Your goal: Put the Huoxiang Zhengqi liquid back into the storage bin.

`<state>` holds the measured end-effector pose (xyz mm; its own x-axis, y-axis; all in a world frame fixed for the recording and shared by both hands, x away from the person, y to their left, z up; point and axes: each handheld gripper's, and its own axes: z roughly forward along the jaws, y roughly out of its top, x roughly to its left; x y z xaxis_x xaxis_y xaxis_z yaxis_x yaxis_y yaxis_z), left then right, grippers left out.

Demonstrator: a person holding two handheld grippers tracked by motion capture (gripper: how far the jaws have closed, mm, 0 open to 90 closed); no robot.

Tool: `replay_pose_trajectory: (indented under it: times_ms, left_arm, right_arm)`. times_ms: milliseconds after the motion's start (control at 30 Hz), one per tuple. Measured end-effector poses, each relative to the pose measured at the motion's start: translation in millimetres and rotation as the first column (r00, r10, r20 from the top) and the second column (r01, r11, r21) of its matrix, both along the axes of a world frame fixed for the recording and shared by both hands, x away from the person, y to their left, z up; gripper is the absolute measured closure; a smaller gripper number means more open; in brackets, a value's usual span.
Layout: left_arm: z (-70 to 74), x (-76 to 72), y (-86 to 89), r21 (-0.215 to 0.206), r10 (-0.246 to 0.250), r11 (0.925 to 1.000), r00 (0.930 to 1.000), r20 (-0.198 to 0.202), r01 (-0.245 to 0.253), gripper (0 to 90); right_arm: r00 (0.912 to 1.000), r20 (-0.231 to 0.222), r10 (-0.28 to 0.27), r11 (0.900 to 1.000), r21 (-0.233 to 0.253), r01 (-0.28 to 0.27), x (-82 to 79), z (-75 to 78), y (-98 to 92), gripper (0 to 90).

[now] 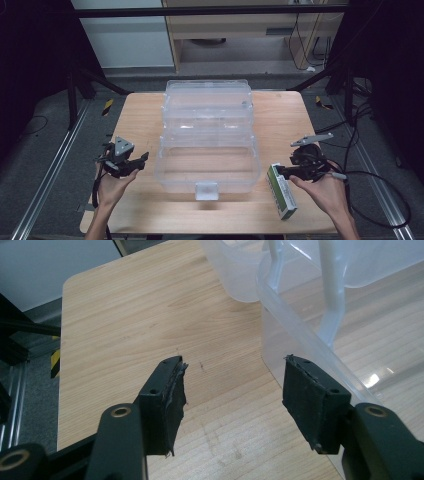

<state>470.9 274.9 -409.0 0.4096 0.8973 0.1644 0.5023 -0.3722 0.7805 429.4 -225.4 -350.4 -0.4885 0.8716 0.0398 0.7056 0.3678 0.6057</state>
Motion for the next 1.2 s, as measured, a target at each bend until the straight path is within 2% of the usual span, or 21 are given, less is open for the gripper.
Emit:
replay_pose_trajectory:
  times_ms: [567,800,933,1200]
  left_arm:
    - [-4.3,3.1,6.9,0.013,0.028,0.9995,0.9995,-0.013,-0.028,41.0]
    - [-4.6,3.4,9.7,0.012,0.035,0.9993,0.9993,-0.012,-0.035,40.9]
    - [-6.3,4.0,10.4,0.018,0.036,0.9992,0.9992,-0.02,-0.035,41.0]
    - [-6.6,4.3,10.3,0.02,0.035,0.9992,0.9991,-0.022,-0.035,40.9]
  right_arm:
    - [0.9962,-0.084,0.024,0.998,-0.048,-0.028,-4.4,-7.6,7.4,44.3]
    - [0.9908,-0.133,0.026,0.998,-0.061,-0.034,-4.7,-14.0,8.4,46.0]
    - [0.9894,-0.144,0.016,0.996,-0.081,-0.028,-2.0,-17.7,10.9,46.6]
    - [0.9824,-0.186,0.009,0.995,-0.091,-0.026,0.7,-24.3,12.7,47.7]
